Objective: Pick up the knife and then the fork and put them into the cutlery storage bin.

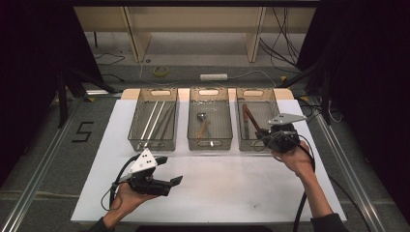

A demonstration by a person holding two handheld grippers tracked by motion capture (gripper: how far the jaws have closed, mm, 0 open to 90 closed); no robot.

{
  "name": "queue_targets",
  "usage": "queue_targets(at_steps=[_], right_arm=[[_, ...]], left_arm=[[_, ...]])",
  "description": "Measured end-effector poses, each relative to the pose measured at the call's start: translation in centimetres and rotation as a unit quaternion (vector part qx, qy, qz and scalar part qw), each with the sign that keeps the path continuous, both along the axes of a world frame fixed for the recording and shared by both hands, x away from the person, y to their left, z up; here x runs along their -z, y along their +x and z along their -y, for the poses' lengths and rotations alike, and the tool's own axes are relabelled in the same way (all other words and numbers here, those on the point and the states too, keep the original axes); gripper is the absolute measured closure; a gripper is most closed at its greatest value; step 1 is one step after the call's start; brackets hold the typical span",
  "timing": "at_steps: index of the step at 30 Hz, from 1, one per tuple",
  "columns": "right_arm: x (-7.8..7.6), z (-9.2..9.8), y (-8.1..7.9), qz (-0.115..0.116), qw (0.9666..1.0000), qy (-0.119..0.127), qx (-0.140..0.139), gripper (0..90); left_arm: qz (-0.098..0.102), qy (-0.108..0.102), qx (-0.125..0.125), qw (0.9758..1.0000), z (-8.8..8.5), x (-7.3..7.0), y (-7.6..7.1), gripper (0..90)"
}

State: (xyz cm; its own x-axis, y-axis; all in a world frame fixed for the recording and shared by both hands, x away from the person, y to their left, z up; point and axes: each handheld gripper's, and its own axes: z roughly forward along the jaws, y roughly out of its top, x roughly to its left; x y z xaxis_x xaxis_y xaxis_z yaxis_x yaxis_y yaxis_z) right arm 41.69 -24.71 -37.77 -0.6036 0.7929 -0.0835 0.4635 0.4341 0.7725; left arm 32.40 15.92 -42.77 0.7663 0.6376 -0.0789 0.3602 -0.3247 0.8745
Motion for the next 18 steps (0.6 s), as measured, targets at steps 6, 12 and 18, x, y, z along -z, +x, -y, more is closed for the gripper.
queue_targets(at_steps=[6,12,18], right_arm=[[-0.8,0.1,1.8,-0.008,0.9998,0.007,0.018,77.8],[-1.4,0.1,3.5,-0.013,0.9993,0.017,0.031,77.8],[-1.8,0.2,5.2,-0.018,0.9986,0.021,0.046,77.8]], left_arm=[[0.002,0.002,-0.002,1.0,-0.1,0.1,-0.1,15.6],[0.004,-0.003,-0.008,1.0,-0.2,0.1,-0.2,15.5],[-0.001,-0.011,-0.01,0.9999,-0.5,0.0,-0.2,15.5]])
